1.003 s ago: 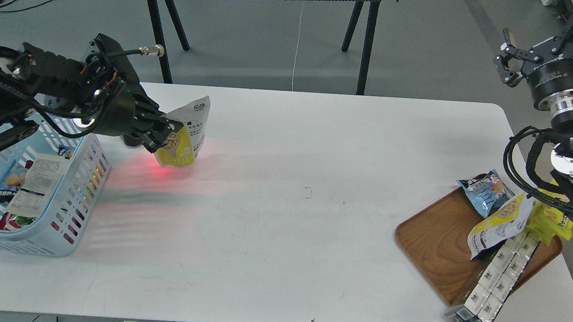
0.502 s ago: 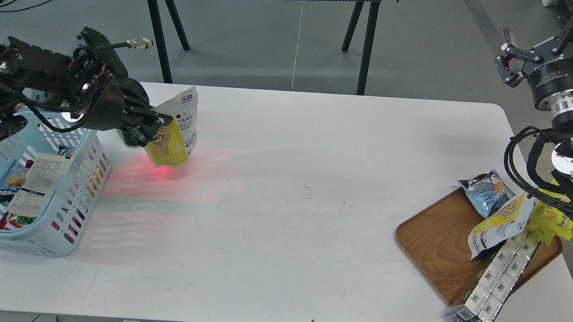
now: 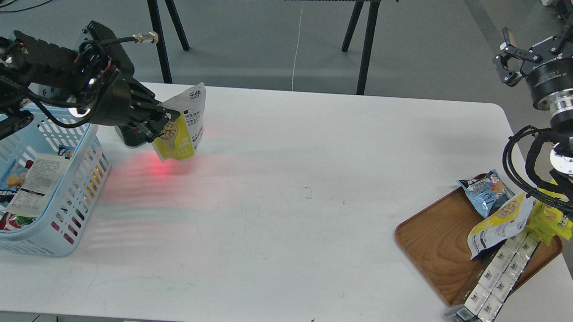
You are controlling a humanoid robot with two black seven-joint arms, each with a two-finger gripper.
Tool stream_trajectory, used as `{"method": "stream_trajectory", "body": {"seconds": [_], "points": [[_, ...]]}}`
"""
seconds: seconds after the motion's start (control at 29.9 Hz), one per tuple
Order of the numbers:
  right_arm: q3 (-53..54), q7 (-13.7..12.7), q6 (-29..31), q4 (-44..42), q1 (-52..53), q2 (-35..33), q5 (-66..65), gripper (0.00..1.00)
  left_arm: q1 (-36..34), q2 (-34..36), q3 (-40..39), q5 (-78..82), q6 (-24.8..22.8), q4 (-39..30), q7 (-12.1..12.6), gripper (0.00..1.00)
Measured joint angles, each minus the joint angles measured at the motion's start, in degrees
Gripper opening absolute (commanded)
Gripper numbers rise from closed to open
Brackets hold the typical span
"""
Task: Scan snack and place in basket
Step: 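Carry the pouch to the barcode scanner and hold it in front, then lift the pouch over the blue basket with the left gripper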
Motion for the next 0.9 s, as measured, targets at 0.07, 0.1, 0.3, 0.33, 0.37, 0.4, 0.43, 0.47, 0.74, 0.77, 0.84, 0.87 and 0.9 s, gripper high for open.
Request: {"method": "stream_trajectory", "body": {"seconds": [0.07, 0.1, 0.3, 0.33, 0.37, 0.4, 0.43, 0.47, 0.74, 0.77, 0.84, 0.87, 0.9], "points": [[0.0, 0.0, 0.0, 0.0, 0.0, 0.0, 0.0, 0.99, -0.2, -0.1, 0.0, 0.0, 0.0, -0.3, 0.0, 0.0], [0.1, 0.0, 0.0, 0.0, 0.0, 0.0, 0.0, 0.99, -0.3, -0.1, -0.3, 0.0, 0.0, -0.5, 0.0, 0.0], [0.0, 0.0, 0.0, 0.0, 0.3, 0.0, 0.0, 0.99, -0.5, 2.9, -5.4, 0.0, 0.0, -4.2, 0.0, 0.0], [0.0, 0.0, 0.0, 0.0, 0.3, 0.0, 0.0, 0.99, -0.5, 3.9, -5.9, 0.0, 0.0, -4.9, 0.0, 0.0], [0.0, 0.0, 0.0, 0.0, 0.3, 0.0, 0.0, 0.99, -0.5, 4.9, -6.3, 0.0, 0.0, -5.5, 0.0, 0.0], [0.0, 0.0, 0.0, 0.0, 0.4, 0.0, 0.0, 0.99, -0.5, 6.0, -6.8, 0.0, 0.0, -6.1, 0.0, 0.0], [0.0, 0.0, 0.0, 0.0, 0.4, 0.1, 0.0, 0.99, -0.5, 7.3, -7.1, 0.0, 0.0, -6.7, 0.0, 0.0], [0.0, 0.0, 0.0, 0.0, 0.4, 0.2, 0.0, 0.99, -0.5, 8.6, -7.3, 0.0, 0.0, -7.3, 0.0, 0.0], [0.0, 0.0, 0.0, 0.0, 0.4, 0.3, 0.0, 0.99, -0.5, 20.4, -7.6, 0.0, 0.0, -10.4, 0.0, 0.0], [0.0, 0.0, 0.0, 0.0, 0.4, 0.3, 0.0, 0.99, -0.5, 21.5, -7.6, -0.5, 0.0, -10.4, 0.0, 0.0], [0.0, 0.0, 0.0, -0.1, 0.4, 0.3, 0.0, 0.99, -0.4, 24.4, -7.3, -3.7, 0.0, -10.1, 0.0, 0.0], [0.0, 0.0, 0.0, -0.1, 0.4, 0.3, 0.0, 0.99, -0.3, 25.5, -7.2, -5.2, 0.0, -10.0, 0.0, 0.0], [0.0, 0.0, 0.0, -0.2, 0.4, 0.3, 0.0, 0.99, -0.2, 26.7, -7.0, -6.8, 0.0, -10.0, 0.0, 0.0]]}}
